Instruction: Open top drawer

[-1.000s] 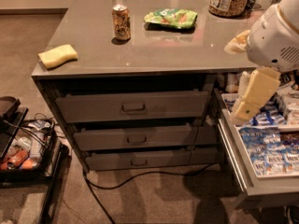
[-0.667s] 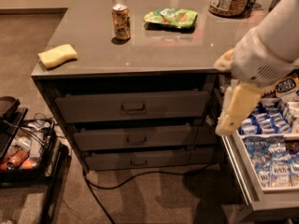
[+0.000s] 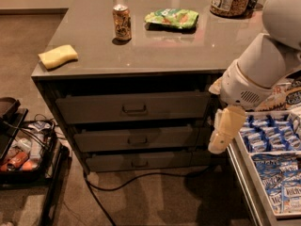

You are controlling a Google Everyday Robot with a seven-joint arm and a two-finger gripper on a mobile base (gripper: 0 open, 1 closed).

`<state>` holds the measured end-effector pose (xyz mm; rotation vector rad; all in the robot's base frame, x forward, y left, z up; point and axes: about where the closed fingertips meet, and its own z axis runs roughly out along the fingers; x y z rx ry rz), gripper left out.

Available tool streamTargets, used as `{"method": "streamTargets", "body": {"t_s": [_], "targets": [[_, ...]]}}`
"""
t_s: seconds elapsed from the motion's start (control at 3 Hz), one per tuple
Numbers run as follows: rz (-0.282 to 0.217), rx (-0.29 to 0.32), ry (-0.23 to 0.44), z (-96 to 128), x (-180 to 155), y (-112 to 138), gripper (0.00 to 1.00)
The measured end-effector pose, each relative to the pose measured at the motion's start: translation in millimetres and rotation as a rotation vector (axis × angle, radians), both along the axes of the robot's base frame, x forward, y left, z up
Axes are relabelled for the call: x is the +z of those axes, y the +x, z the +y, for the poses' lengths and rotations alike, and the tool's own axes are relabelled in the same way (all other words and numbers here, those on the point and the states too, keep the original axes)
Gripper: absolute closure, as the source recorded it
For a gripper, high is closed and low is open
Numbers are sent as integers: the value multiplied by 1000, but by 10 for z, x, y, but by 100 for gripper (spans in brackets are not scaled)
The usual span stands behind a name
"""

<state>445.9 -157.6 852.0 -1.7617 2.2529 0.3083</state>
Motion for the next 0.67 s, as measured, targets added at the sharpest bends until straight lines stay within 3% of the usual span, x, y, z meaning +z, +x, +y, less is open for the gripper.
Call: {"method": "streamTargets", "body": {"t_s": [0.33, 0.67], "targets": [[6, -31, 3, 81, -525, 282, 0], [6, -29, 5, 86, -531, 288, 0]]}}
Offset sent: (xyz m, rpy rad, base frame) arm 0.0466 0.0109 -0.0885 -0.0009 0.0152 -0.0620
